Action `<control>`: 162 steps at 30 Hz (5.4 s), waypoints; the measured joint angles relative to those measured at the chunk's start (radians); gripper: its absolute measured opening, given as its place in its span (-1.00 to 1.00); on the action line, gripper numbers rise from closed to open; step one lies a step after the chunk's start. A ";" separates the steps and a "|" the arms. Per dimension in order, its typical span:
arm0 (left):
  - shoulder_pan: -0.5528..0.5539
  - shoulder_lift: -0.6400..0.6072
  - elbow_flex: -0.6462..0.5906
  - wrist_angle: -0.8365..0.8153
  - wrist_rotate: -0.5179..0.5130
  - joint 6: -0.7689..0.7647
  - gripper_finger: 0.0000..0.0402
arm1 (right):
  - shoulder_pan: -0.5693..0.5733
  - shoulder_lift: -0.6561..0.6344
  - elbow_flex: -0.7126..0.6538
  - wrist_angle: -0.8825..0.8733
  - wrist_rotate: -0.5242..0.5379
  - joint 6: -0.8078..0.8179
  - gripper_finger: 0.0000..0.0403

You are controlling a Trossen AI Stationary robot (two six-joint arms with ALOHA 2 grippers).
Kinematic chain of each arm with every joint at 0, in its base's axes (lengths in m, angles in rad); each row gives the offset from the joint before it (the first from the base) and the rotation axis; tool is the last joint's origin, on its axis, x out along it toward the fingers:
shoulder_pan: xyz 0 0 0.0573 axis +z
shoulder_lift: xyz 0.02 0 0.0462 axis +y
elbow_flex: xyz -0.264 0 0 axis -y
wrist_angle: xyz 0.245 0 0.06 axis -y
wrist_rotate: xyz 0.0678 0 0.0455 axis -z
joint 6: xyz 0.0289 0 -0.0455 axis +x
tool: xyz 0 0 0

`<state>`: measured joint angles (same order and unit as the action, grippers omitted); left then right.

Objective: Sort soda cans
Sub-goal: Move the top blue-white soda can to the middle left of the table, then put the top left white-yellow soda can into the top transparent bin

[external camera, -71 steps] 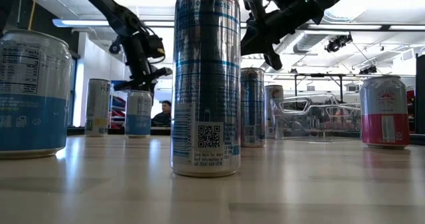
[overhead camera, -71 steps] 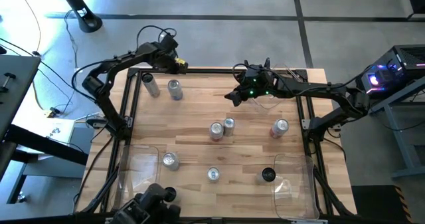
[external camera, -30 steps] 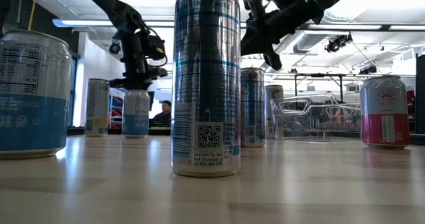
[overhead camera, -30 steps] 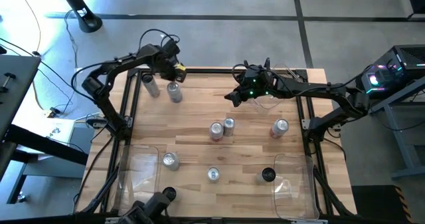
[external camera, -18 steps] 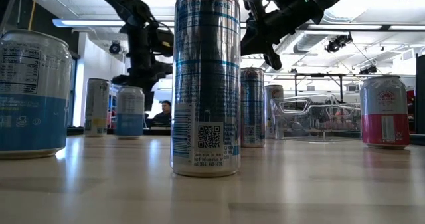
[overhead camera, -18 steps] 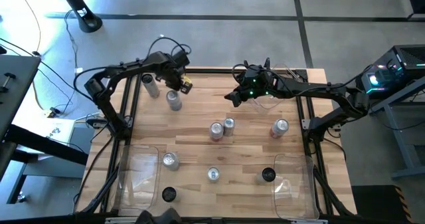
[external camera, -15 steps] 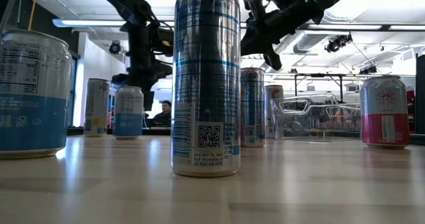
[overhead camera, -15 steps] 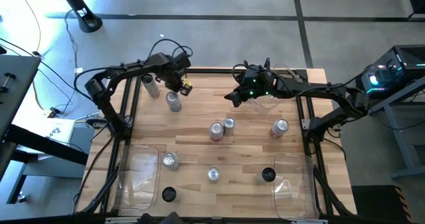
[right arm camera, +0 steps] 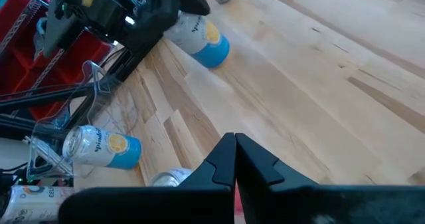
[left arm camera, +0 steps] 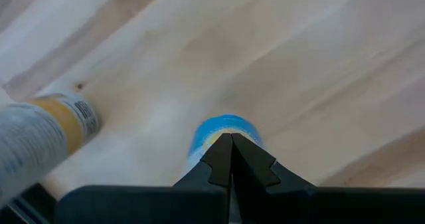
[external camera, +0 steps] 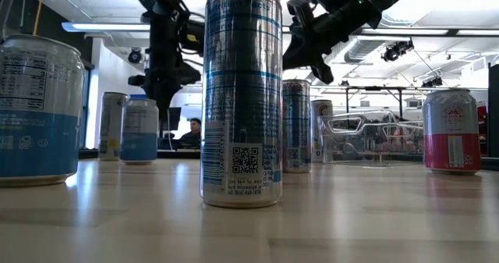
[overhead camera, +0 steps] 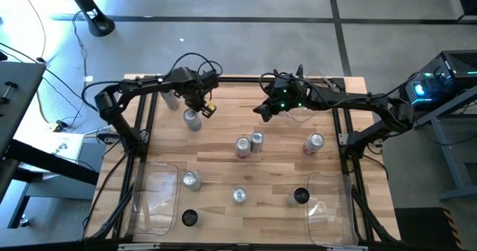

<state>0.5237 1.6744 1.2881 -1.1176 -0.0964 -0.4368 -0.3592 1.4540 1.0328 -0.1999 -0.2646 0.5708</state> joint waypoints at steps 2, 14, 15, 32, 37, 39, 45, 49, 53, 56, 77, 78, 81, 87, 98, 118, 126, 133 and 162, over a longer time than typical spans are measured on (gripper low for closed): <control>-0.011 -0.016 0.000 -0.010 -0.018 -0.015 -1.00 | 0.000 0.000 0.000 -0.001 0.000 -0.009 -1.00; -0.040 -0.152 -0.246 0.119 0.056 -0.171 -1.00 | 0.000 0.000 0.000 -0.001 0.000 -0.029 -1.00; -0.046 -0.169 -0.272 0.134 0.061 -0.193 -1.00 | 0.000 0.000 0.000 -0.002 0.000 -0.029 -1.00; -0.182 -0.422 -0.346 0.120 0.041 -0.437 -1.00 | 0.000 0.000 0.000 0.000 0.000 -0.029 -1.00; -0.079 -0.436 -0.201 0.136 -0.030 -0.297 -1.00 | -0.001 0.000 0.000 0.010 0.000 -0.029 -1.00; 0.000 -0.422 -0.142 0.138 -0.048 -0.216 -1.00 | -0.001 0.000 0.000 0.022 0.000 -0.029 -1.00; 0.278 -0.343 0.014 0.136 -0.051 -0.021 -1.00 | -0.001 0.000 0.000 0.047 -0.002 -0.011 -1.00; 0.433 -0.248 0.085 0.117 0.059 0.032 -1.00 | -0.001 0.000 0.000 0.047 -0.005 -0.009 -1.00; 0.508 -0.165 0.123 0.055 0.083 0.062 -1.00 | 0.000 0.000 0.000 0.047 -0.005 -0.003 -1.00; 0.533 -0.124 0.123 0.046 0.056 0.072 -1.00 | 0.000 0.000 0.000 0.047 -0.005 -0.003 -1.00; 0.633 -0.013 0.071 -0.026 0.060 0.014 -1.00 | 0.000 0.000 0.000 0.047 -0.004 -0.030 -1.00; 0.629 -0.017 0.071 -0.043 0.059 0.011 -1.00 | 0.000 0.000 0.000 0.047 -0.004 -0.030 -1.00; 0.614 -0.022 0.071 -0.066 0.041 0.002 -1.00 | 0.000 0.000 0.000 0.047 -0.004 -0.035 -1.00; 0.592 -0.053 0.067 -0.093 0.008 -0.023 -1.00 | 0.000 0.000 0.000 0.046 -0.003 -0.056 -1.00; 0.559 -0.121 -0.073 -0.028 0.008 -0.060 -1.00 | 0.000 0.000 0.000 0.039 -0.004 -0.082 -1.00; 0.577 -0.159 0.072 0.131 0.002 0.011 -1.00 | 0.000 0.000 0.000 0.039 -0.004 -0.079 -1.00; 0.561 -0.224 0.134 -0.028 -0.029 0.073 -0.81 | 0.000 0.000 0.000 0.039 -0.004 -0.100 -1.00; 0.506 -0.310 0.134 -0.125 -0.057 0.075 -0.36 | 0.000 0.000 0.000 0.039 -0.003 -0.138 -1.00; 0.374 -0.255 -0.032 -0.075 -0.100 -0.103 0.59 | 0.001 0.000 0.000 0.006 -0.035 -0.143 -1.00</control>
<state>0.8978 1.4197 1.2564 -1.1924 -0.1967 -0.5395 -0.3580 1.4540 1.0328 -0.1936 -0.2993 0.4277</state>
